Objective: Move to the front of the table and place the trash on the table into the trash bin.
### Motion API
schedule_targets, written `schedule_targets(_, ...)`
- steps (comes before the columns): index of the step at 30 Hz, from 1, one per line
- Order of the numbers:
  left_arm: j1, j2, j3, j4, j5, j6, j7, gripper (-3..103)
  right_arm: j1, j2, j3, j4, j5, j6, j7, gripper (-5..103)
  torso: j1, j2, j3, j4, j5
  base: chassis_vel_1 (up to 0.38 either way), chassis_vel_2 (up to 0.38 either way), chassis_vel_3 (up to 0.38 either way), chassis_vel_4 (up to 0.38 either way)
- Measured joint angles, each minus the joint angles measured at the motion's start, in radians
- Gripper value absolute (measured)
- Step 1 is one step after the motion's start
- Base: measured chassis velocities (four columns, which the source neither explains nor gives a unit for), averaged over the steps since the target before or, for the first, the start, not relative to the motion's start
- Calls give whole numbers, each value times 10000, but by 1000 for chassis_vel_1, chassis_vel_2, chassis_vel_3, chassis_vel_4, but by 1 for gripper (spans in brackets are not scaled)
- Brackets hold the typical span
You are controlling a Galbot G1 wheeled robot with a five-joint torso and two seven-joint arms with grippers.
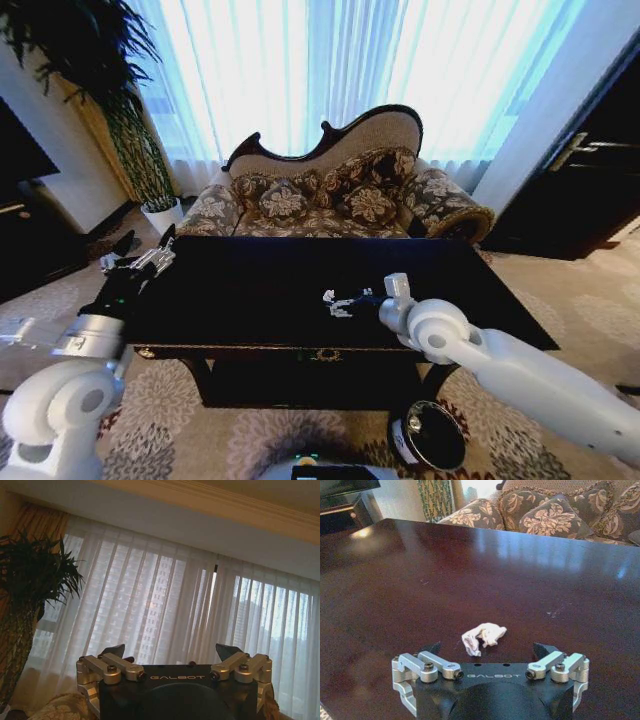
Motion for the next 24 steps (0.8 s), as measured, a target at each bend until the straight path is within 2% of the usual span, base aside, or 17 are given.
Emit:
schedule_targets(14,110,23,-171,-122,5,-4,6,100,61,81,-221,-320,-782,44,-246,101,1,0,0,0,0,0,0,0,0)
schedule_targets(17,115,46,-208,-142,-12,-4,8,100,66,64,-222,-352,-850,63,-326,95,0,0,0,0,0,0,0,0,0)
schedule_targets(18,113,54,-213,-142,-13,-4,8,100,72,56,-221,-370,-860,76,-362,90,0,1,0,0,0,0,0,0,0)
schedule_targets(19,113,54,-213,-142,-13,-4,8,100,72,56,-221,-370,-860,76,-362,90,0,1,0,0,0,0,0,0,0)
schedule_targets(22,96,60,-213,-142,-16,1,9,100,75,27,-207,-407,-921,89,-437,74,0,2,-1,0,0,0,0,0,0)
schedule_targets(24,91,60,-205,-141,-16,2,9,100,69,18,-199,-413,-944,90,-460,74,0,2,0,0,-1,0,0,0,0)
